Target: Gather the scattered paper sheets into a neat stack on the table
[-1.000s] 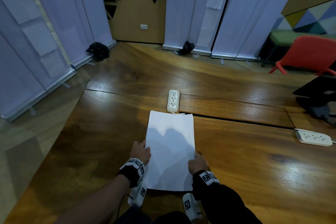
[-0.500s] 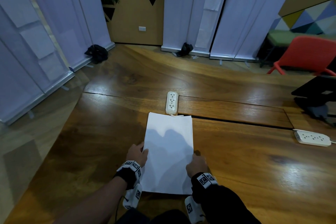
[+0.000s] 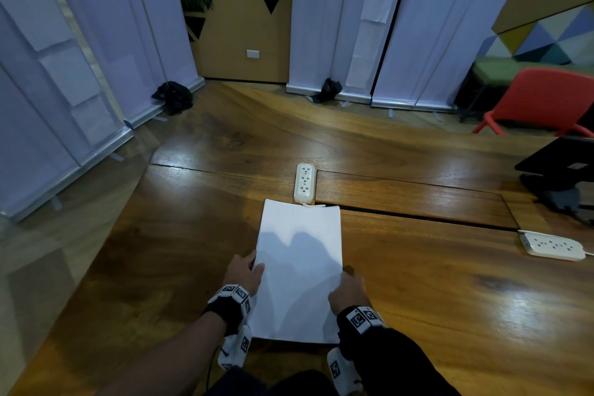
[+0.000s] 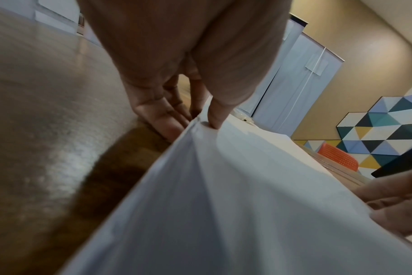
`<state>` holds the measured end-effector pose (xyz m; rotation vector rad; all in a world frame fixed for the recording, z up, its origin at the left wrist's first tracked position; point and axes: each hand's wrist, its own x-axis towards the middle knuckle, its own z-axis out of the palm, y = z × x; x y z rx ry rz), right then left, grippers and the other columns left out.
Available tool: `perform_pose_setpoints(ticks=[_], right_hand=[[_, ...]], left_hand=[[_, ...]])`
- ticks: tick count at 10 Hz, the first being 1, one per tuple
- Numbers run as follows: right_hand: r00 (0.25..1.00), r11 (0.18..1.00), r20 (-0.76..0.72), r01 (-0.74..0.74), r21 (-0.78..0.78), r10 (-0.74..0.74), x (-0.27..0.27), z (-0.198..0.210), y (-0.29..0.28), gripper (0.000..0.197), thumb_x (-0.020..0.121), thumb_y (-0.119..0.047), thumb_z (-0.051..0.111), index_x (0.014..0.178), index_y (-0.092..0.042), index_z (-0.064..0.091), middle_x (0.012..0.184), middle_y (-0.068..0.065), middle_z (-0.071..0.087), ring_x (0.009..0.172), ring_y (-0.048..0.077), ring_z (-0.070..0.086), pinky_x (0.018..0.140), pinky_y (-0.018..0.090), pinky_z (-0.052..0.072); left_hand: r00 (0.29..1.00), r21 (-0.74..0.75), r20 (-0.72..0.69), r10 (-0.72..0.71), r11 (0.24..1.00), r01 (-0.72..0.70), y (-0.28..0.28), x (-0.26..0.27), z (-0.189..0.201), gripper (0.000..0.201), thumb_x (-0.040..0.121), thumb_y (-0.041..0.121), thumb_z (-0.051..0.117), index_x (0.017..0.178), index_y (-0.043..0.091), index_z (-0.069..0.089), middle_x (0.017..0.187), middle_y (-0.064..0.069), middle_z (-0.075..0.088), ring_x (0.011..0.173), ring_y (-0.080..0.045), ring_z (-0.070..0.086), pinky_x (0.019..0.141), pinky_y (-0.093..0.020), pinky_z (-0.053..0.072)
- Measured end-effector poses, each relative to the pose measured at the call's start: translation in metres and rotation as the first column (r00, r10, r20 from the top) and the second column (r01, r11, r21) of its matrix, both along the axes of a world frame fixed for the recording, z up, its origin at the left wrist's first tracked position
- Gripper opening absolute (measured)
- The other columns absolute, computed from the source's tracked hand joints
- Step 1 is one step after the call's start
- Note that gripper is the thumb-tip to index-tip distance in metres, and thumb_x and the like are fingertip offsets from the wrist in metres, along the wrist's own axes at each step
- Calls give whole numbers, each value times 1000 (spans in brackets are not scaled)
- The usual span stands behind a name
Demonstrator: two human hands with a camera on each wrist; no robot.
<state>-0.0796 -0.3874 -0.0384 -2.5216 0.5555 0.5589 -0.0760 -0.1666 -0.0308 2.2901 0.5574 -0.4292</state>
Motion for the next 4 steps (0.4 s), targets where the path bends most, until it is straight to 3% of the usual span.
perform_pose_setpoints(ticks=[1, 2, 3, 4], right_hand=[[1000, 998, -14, 14, 67, -13, 1, 0, -5, 38, 85, -6, 45, 122, -10, 54, 131, 13, 45, 118, 30, 49, 102, 36, 46], [995, 984, -13, 95, 154, -94, -3, 2, -9, 52, 88, -12, 47, 139, -13, 40, 136, 15, 44, 121, 32, 49, 101, 37, 45], [987, 974, 51, 141, 175, -152, -6, 0, -15, 66, 90, -27, 55, 149, -19, 26, 141, 15, 45, 126, 33, 48, 104, 43, 45], [973, 951, 40, 214, 223, -228, -11, -6, -26, 59, 86, -42, 60, 137, -20, 42, 128, 9, 54, 114, 29, 56, 96, 41, 49]], left_hand=[[1000, 1, -26, -15, 1000, 15, -1, 0, 3, 50, 93, 36, 48, 142, 23, 43, 135, -18, 44, 123, -35, 48, 104, -39, 42], [997, -31, -82, 17, 999, -19, 1, -1, 6, 61, 93, 44, 48, 147, 21, 31, 153, -18, 27, 139, -35, 33, 112, -43, 32], [995, -60, -80, 67, 996, -72, 9, -2, 4, 69, 91, 48, 49, 149, 17, 26, 154, -15, 28, 145, -31, 23, 115, -43, 25], [992, -76, -40, 119, 990, -122, 20, -15, -5, 65, 89, 48, 53, 143, 14, 38, 137, -12, 52, 129, -28, 46, 107, -39, 37]])
